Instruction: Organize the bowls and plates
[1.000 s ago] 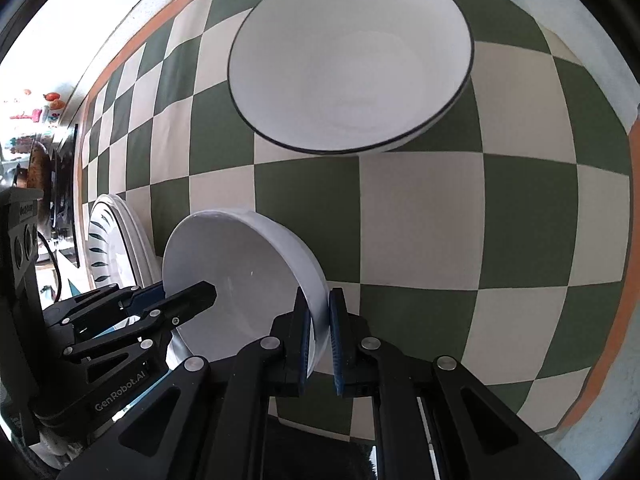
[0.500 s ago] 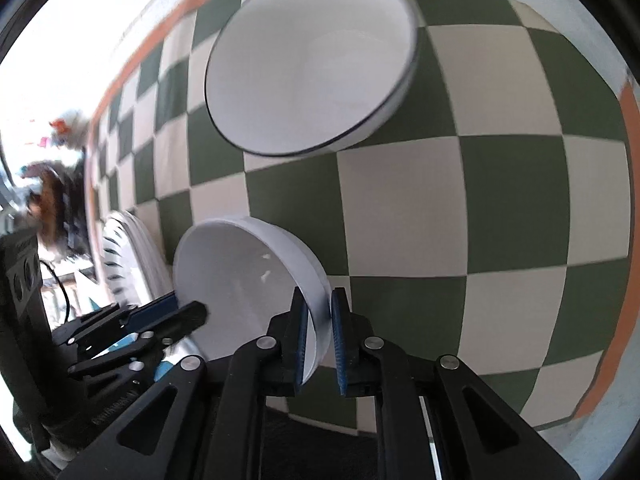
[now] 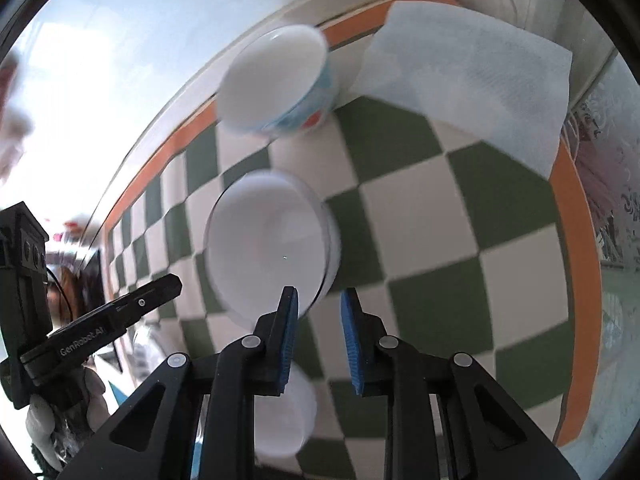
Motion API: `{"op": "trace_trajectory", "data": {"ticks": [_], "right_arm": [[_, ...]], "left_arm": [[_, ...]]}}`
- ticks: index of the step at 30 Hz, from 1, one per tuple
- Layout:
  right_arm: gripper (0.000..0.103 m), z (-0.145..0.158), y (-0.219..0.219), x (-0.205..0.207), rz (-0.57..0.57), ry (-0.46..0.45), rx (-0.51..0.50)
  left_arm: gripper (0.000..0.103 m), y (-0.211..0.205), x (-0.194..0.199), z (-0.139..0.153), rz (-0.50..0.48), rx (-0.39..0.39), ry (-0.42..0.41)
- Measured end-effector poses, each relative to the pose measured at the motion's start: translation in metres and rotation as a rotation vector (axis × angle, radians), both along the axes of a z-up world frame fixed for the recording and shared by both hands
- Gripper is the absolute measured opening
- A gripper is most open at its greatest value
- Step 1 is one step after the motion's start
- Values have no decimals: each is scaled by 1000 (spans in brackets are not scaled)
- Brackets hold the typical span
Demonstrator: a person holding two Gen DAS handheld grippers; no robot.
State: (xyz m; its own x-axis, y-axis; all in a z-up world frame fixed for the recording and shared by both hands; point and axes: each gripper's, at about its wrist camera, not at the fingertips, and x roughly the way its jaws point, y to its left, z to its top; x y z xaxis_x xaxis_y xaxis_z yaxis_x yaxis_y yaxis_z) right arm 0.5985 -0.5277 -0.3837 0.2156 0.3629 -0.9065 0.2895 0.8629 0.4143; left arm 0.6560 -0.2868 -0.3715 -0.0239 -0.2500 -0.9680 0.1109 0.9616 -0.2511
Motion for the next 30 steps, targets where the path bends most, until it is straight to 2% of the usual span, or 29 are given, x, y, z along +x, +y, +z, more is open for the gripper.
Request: {"op": "trace_trajectory", "data": {"ticks": [4,7,9,10,12,17,23,30], "right_arm": [[25,-15,4,16,-10,16,13],[25,-28,8,28,2,39,22],[24,-38,12,33,15,63,17],[21,-41,12,36,21,66,6],[11,-42,16,38,32,65,-41],[9,-46,18,36,40,57,-58],[9,-29,24,26,55,44,-61],[9,11,31,-1,68,21,-57]], "left_arm": [[28,-16,9,-23,-43,-7,58],[26,-24,8,-37,-67,17,76],[16,-25,6,-38,-68,10,70],[15,-25,6,-37,-65,0,60],[14,-25,5,-34,-67,-4,49],[14,-28,0,-21,-87,13,8],[15,-32,-10,1,-97,1,-29],[15,-14,-38,34,-79,-74,-42]]}}
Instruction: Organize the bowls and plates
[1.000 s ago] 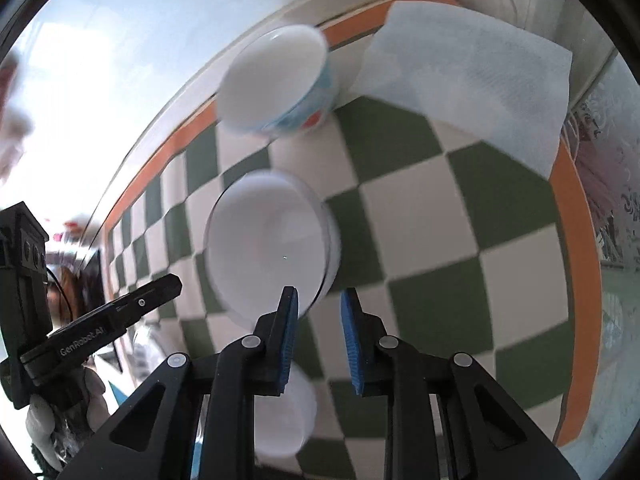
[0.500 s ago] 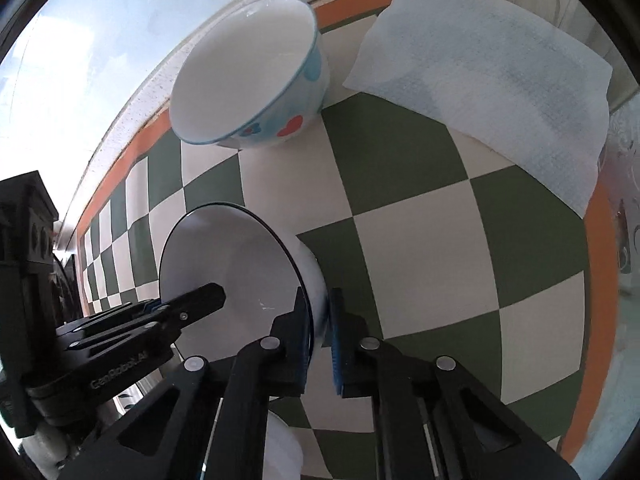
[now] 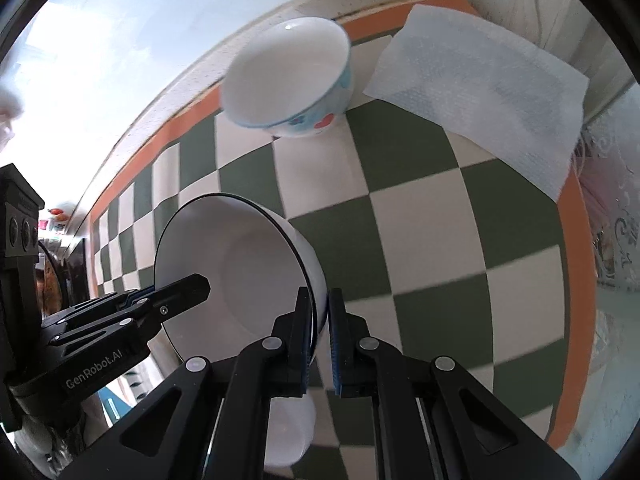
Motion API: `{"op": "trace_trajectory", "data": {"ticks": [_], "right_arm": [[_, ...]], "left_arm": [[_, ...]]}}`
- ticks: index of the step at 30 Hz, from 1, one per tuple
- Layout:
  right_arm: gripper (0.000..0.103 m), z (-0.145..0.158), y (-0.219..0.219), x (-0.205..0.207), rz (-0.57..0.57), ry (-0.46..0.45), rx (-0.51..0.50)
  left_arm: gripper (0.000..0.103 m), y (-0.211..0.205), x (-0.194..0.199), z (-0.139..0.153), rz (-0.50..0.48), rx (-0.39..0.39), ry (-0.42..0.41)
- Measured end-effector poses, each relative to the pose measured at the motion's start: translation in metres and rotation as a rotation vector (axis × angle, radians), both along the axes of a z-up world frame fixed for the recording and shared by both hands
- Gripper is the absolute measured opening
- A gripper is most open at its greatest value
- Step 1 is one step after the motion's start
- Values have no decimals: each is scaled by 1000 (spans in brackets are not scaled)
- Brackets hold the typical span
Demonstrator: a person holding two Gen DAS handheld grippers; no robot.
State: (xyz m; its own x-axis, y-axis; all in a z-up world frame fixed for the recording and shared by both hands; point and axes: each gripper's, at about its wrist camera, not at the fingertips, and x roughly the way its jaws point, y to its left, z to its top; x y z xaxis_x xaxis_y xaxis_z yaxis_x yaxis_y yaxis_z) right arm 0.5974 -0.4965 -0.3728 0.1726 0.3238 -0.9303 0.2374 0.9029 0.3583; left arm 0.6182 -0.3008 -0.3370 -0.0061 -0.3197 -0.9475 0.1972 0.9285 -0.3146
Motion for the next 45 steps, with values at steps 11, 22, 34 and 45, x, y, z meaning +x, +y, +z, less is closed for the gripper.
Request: {"op": "trace_trajectory", "data": {"ticks": [11,22,34,45], "right_arm": [[10,39,31,-60,37,-8,29],[10,5,55,-85,73,76,20],[11,-30,55,-88,53,156,35],[12,-30,59,-84,72,166,21]], "left_arm": [[15,29,-49,24,-27,8,0],[15,37,-74,-5,-30,52,70],[15,28,-85,-29,-79,125,93],[15,27,-85,-28,-73,135,87]]}}
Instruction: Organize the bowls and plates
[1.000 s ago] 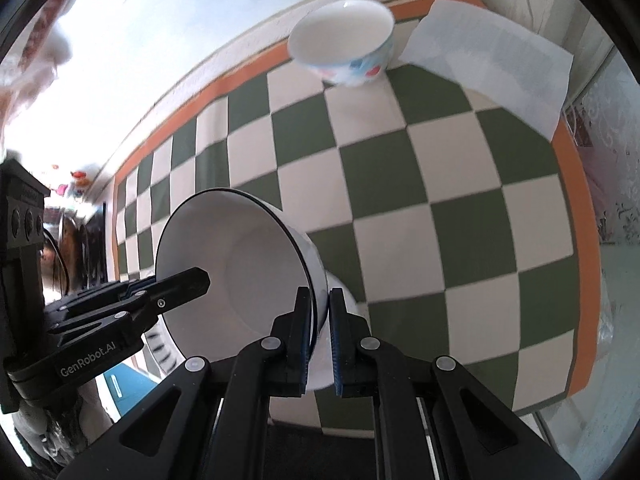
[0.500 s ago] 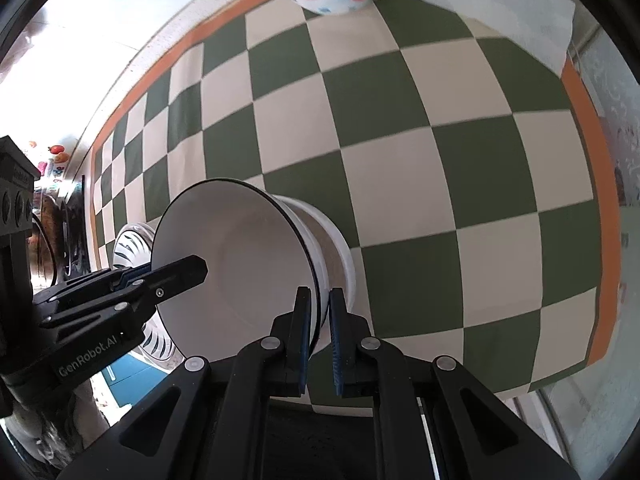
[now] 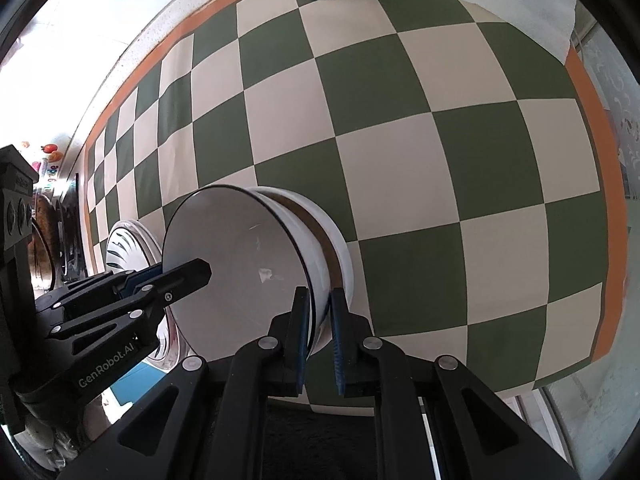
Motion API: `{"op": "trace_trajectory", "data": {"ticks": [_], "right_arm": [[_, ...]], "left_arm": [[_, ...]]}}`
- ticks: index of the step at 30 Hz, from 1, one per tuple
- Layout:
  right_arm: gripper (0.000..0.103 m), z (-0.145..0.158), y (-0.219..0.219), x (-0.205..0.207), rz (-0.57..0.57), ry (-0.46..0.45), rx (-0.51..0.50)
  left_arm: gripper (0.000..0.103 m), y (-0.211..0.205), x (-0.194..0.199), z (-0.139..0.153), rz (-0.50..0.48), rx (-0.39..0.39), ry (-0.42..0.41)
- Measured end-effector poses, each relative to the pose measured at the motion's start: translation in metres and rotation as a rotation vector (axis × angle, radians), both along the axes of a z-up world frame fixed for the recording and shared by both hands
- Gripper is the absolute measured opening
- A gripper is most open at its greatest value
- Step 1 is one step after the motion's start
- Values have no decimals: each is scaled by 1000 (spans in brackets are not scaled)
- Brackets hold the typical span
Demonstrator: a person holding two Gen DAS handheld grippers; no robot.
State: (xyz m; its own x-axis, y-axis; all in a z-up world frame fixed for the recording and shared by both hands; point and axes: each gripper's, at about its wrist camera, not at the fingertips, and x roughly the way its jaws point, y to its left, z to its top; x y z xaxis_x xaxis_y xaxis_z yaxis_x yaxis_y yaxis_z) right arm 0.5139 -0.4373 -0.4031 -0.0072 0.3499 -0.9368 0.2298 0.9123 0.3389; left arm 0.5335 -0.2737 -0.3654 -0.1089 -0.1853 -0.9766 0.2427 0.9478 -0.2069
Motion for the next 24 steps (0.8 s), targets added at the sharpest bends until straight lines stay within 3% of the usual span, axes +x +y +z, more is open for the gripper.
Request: {"op": "trace_trajectory", "data": {"ticks": [7,17,24], "right_arm": [[12,4,2,-1,20,0,-36],[12,2,-3,-2,4,7,-10],[12,21,-22,2,-44,-12,55]], "left_arm": [[15,-1,-1,1,-21,13,-9],[15,0,-2,5,-14,1,-5],[15,3,12,44,20,-87,-22]]}}
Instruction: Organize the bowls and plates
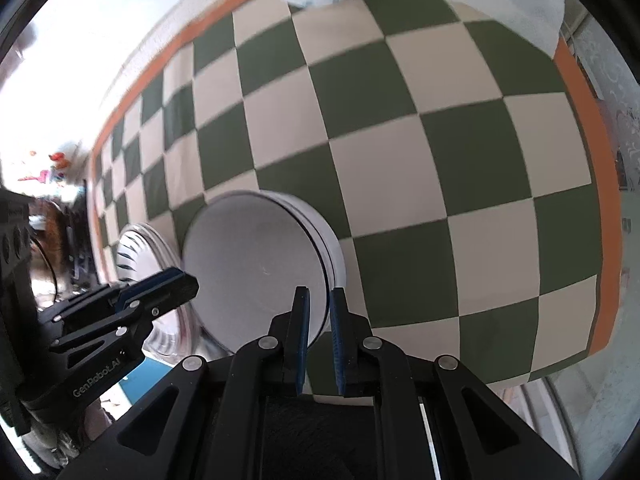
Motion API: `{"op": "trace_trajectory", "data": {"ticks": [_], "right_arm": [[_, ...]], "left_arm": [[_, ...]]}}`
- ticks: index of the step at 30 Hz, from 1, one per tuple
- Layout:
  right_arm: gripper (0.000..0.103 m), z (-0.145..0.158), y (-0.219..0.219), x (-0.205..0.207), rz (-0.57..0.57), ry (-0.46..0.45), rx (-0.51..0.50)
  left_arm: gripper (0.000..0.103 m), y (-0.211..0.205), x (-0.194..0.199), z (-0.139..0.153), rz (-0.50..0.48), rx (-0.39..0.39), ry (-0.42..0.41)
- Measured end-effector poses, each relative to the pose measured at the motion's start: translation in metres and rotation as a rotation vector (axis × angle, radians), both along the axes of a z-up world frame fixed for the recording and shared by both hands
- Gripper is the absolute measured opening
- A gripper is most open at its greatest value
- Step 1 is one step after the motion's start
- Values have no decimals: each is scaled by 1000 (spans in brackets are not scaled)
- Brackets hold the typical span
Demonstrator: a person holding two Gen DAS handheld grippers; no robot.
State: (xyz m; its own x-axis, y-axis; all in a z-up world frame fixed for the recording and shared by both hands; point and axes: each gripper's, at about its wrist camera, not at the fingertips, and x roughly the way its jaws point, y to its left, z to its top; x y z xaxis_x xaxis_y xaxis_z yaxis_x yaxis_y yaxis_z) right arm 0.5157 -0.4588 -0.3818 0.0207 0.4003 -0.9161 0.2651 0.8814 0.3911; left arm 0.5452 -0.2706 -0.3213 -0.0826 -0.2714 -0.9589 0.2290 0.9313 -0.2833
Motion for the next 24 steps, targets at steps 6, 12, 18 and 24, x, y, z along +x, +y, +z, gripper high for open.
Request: {"op": "trace_trajectory", "data": {"ticks": [6,12,18,24], "right_arm": [[12,44,-38,40,-79,-103,37],[25,61,-73,112,-121,-189,-29],[25,40,-89,186,-133,-215,-91],[25,8,-88,233,-100,-184,-157]], "left_arm": [[29,-20,68,43,78,-88,-86],[29,-40,158,28,159,-100,-71],[29,-63,217,-20,193,-74,-1],[28,-81,242,-51,155,-19,18]]}}
